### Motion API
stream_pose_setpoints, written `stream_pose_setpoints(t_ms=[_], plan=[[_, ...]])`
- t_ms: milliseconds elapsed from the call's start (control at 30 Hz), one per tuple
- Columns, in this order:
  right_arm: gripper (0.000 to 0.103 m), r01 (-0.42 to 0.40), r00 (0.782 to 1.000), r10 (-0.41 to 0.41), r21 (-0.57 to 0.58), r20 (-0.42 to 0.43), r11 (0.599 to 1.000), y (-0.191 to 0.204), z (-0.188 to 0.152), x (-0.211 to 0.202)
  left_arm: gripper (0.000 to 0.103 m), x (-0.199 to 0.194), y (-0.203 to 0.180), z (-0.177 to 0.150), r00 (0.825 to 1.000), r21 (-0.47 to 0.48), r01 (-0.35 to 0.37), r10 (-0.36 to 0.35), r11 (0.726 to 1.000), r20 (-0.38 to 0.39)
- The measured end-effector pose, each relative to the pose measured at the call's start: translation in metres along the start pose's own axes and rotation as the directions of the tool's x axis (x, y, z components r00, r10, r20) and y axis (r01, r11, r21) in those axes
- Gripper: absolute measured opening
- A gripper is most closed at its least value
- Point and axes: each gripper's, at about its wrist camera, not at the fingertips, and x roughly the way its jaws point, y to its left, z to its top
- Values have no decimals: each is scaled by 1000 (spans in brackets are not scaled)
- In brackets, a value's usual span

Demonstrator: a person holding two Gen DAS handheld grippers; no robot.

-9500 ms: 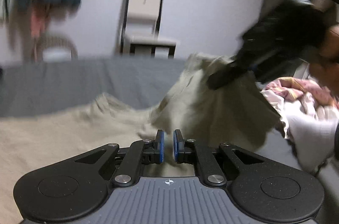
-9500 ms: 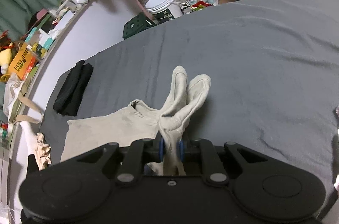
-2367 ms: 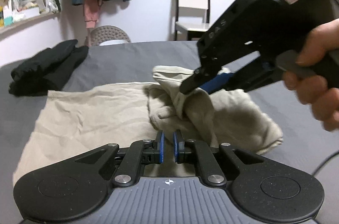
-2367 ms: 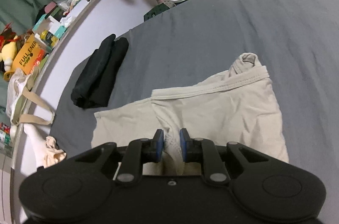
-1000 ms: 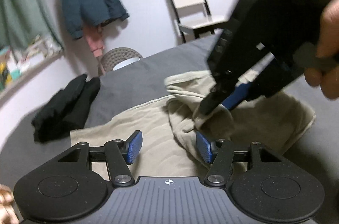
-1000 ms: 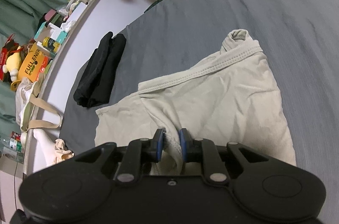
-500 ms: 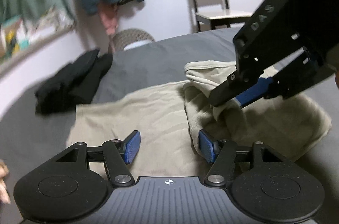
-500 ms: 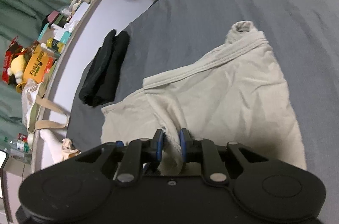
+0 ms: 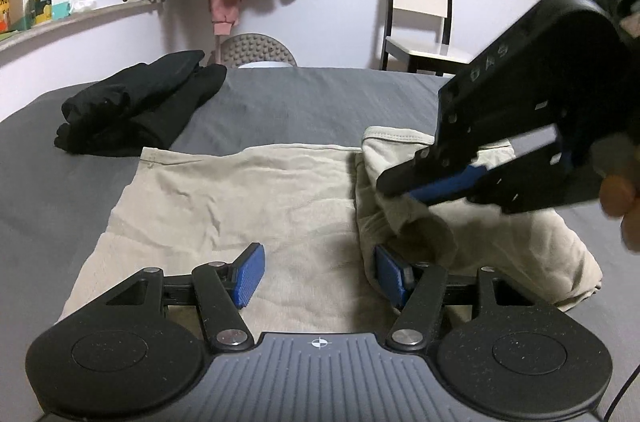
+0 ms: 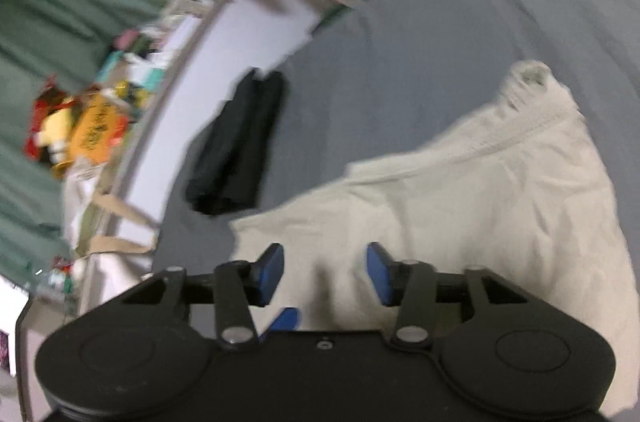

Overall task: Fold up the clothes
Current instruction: 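Open the right gripper, press the fold, and withdraw it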

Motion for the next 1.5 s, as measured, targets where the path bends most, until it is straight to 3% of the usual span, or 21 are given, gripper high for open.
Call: stream_pose_setpoints(t_ms=[67,233,333,467,533,667,700,800,933,1333,1433,1500], plan=[[12,7,1000,-6,35,-19,999,-4,-2,6,61,-2,0,0,1000,0,1,-1,1000,-2],[12,26,998,-18,122,-67,992,-14,-5,20,62,-23,2,-3,1000,-9,2,-2,1000,10],[13,47,997,-39,110,-68,993,-10,-5,23,62,-42,-1,-7,993,19,70,-71,997,93],[23,47,996,-38,116,-78,992,-5,-4,21,62,-49,-14,-7,962,137,191,-213,972,171],[29,34,996,-25,113,-81,993,-3,-2,16,62,-45,-17,-5,943,137,254,-277,957,185],[30,17,998,-14,66,-54,998,4,10,-2,62,-35,-22,3,898,130,374,-393,918,195],[30,31,998,-28,57,-62,998,4,14,1,62,-31,-24,4,901,132,374,-394,918,181],[30,73,994,-71,31,-85,997,5,26,11,62,-14,-29,6,933,121,329,-342,937,108],[28,128,985,-128,-6,-114,992,5,42,24,62,-3,-28,-6,953,103,299,-302,949,15],[20,283,937,-308,-157,-166,946,19,70,64,64,-16,-27,-15,955,84,294,-297,952,20],[22,266,938,-299,-193,-174,945,29,72,54,64,-37,-24,-12,955,58,287,-290,956,54],[24,223,952,-257,-201,-164,954,38,70,31,64,-51,-19,-11,956,64,279,-284,958,69]])
